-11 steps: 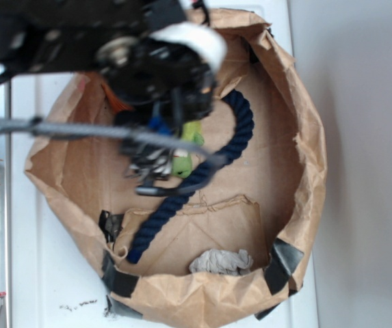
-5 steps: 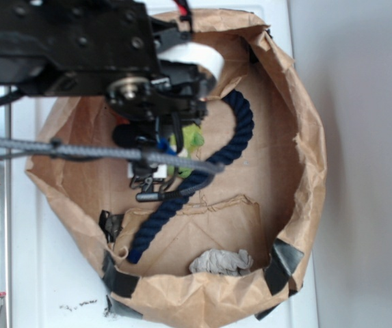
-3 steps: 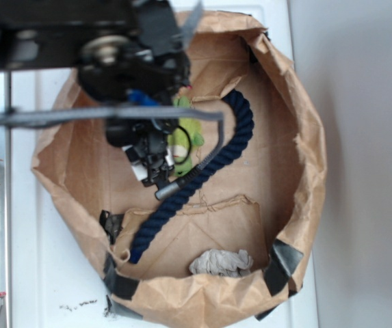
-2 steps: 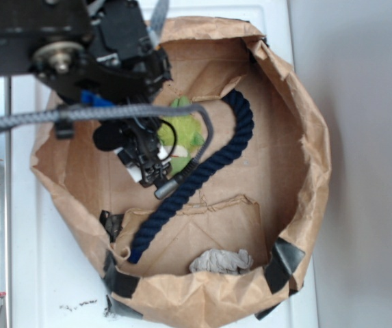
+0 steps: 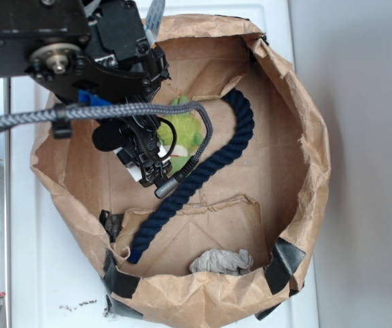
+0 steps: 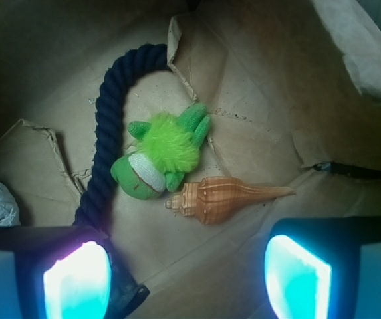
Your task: Grab the green animal.
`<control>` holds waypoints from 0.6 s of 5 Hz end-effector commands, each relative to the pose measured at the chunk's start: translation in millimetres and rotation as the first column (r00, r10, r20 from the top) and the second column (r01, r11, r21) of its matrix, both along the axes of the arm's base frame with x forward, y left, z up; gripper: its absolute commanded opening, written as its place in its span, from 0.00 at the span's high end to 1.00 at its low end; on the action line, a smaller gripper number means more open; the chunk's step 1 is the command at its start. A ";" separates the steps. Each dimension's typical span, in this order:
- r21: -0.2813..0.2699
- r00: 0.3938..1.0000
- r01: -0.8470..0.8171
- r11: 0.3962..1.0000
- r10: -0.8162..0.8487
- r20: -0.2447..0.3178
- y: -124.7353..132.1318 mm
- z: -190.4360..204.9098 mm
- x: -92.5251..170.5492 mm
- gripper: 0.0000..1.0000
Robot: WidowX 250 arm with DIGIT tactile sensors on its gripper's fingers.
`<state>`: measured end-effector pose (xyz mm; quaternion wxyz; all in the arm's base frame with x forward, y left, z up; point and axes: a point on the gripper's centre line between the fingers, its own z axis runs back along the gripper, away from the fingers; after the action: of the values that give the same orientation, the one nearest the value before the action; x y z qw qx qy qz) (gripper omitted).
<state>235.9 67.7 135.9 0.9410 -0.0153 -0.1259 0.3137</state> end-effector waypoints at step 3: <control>0.008 0.979 -0.167 0.986 0.164 0.124 -4.5 -30.8 41.3 0.00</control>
<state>269.4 65.0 90.6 0.9054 -0.0129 -0.1704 0.3886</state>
